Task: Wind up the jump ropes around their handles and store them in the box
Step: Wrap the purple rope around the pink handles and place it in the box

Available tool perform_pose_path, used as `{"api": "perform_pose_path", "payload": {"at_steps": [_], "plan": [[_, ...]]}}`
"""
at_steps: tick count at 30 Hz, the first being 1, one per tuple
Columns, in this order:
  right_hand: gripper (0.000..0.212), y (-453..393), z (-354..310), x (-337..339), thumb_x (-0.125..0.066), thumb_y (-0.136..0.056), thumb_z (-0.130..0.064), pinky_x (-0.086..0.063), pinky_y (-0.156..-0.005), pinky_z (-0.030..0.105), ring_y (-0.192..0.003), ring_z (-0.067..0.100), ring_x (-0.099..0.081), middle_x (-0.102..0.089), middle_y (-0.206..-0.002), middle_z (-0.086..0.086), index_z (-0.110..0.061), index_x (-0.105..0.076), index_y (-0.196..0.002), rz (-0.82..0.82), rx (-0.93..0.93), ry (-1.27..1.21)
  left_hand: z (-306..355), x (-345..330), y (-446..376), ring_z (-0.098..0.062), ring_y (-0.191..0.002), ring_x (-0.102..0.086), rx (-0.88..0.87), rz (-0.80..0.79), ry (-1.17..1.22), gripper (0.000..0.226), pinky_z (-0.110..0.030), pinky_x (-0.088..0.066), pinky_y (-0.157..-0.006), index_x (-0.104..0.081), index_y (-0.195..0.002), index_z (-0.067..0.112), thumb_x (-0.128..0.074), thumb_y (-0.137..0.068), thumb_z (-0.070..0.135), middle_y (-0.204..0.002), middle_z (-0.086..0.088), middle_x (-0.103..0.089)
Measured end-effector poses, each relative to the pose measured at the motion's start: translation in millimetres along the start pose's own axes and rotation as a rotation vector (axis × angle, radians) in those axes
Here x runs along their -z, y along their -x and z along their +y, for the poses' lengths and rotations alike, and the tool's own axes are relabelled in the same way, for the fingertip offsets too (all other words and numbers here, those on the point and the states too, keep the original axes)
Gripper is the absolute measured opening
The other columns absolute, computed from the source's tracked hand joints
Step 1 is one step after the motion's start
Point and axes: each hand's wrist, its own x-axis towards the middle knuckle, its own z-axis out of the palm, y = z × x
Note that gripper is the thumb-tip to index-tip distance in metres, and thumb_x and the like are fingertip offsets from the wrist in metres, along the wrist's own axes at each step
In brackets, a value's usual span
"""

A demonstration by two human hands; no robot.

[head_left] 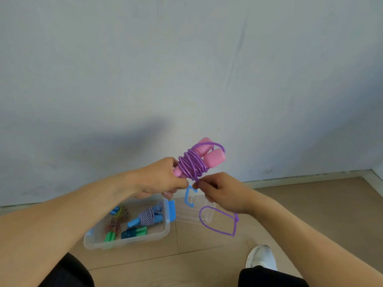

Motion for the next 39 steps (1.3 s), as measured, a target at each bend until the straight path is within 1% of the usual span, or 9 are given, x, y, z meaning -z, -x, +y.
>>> {"api": "perform_pose_path", "payload": {"at_steps": [4,8,12,16,19,23,31,34,39], "plan": [[0.022,10,-17,-18,-0.046,-0.097,-0.021,-0.028,-0.048,0.024,-0.055,0.011,-0.041,-0.045,-0.069,-0.002,-0.017,-0.046,-0.075,0.041,-0.03,0.356,-5,2,-7,-0.012,-0.043,-0.035,0.164,0.092,-0.103,0.011,-0.021,-0.03,-0.041,-0.053,-0.089,0.003,-0.061,-0.084,-0.004,-0.056,-0.004,-0.044],[0.018,26,-37,-28,-0.05,-0.095,-0.011,-0.037,-0.055,0.023,-0.065,0.017,-0.048,-0.041,-0.076,0.001,-0.013,-0.044,-0.078,0.034,-0.054,0.515,-7,-10,-11,-0.019,-0.053,-0.049,0.169,0.167,-0.579,0.007,-0.024,-0.038,-0.042,-0.058,-0.083,0.008,-0.065,-0.082,0.01,-0.065,-0.006,-0.053],[0.025,40,-58,-23,-0.052,-0.091,-0.005,-0.034,-0.064,0.028,-0.079,0.025,-0.05,-0.046,-0.083,0.006,-0.014,-0.037,-0.074,0.107,-0.031,0.672,-14,-33,-19,-0.019,-0.064,-0.052,0.151,0.097,-0.97,0.008,-0.021,-0.036,-0.048,-0.057,-0.078,0.011,-0.054,-0.086,0.01,-0.07,-0.001,-0.051],[0.019,33,-52,-1,-0.072,-0.076,-0.027,-0.044,-0.059,0.03,-0.075,0.024,-0.062,-0.062,-0.078,0.004,-0.015,-0.058,-0.073,0.167,0.067,0.609,-16,-48,-17,-0.021,-0.064,-0.05,0.105,-0.098,-1.22,0.011,-0.027,-0.04,-0.056,-0.056,-0.08,0.014,-0.05,-0.086,0.006,-0.069,-0.001,-0.051],[0.032,30,-36,15,-0.086,-0.061,-0.044,-0.054,-0.06,0.028,-0.066,0.01,-0.064,-0.068,-0.068,-0.007,-0.019,-0.071,-0.073,0.1,0.118,0.409,-9,-47,-12,-0.02,-0.06,-0.047,-0.027,-0.149,-1.26,0.01,-0.027,-0.036,-0.05,-0.056,-0.084,0.017,-0.052,-0.086,0.008,-0.064,0.003,-0.047],[0.044,27,-19,29,-0.091,-0.049,-0.053,-0.044,-0.049,0.022,-0.052,0.004,-0.055,-0.065,-0.059,-0.004,-0.019,-0.068,-0.064,0.057,0.116,0.211,-1,-46,-3,-0.016,-0.057,-0.042,-0.178,-0.138,-1.259,0.007,-0.029,-0.036,-0.055,-0.057,-0.089,0.022,-0.053,-0.089,0.015,-0.067,0.005,-0.049],[0.038,14,7,36,-0.089,-0.056,-0.039,-0.036,-0.049,0.023,-0.05,0.012,-0.047,-0.058,-0.057,0.008,-0.009,-0.066,-0.062,0.069,0.125,-0.25,10,-40,4,-0.021,-0.07,-0.057,-0.382,-0.036,-1.181,0.006,-0.027,-0.041,-0.063,-0.061,-0.089,0.021,-0.057,-0.091,0.024,-0.084,-0.005,-0.069],[0.031,10,15,37,-0.085,-0.068,-0.027,-0.036,-0.046,0.022,-0.042,0.01,-0.045,-0.057,-0.05,0.005,-0.003,-0.066,-0.064,0.092,0.128,-0.391,10,-42,7,-0.016,-0.065,-0.051,-0.44,-0.058,-1.122,0.003,-0.024,-0.036,-0.062,-0.059,-0.087,0.022,-0.06,-0.089,0.024,-0.081,-0.005,-0.068],[0.029,0,23,31,-0.083,-0.07,-0.026,-0.036,-0.044,0.019,-0.04,0.007,-0.043,-0.055,-0.045,-0.002,-0.007,-0.064,-0.06,0.145,0.16,-0.419,8,-46,11,-0.01,-0.053,-0.044,-0.459,-0.09,-0.937,0.026,-0.017,-0.035,-0.055,-0.046,-0.07,0.029,-0.064,-0.089,0.023,-0.063,0.005,-0.055]]}}
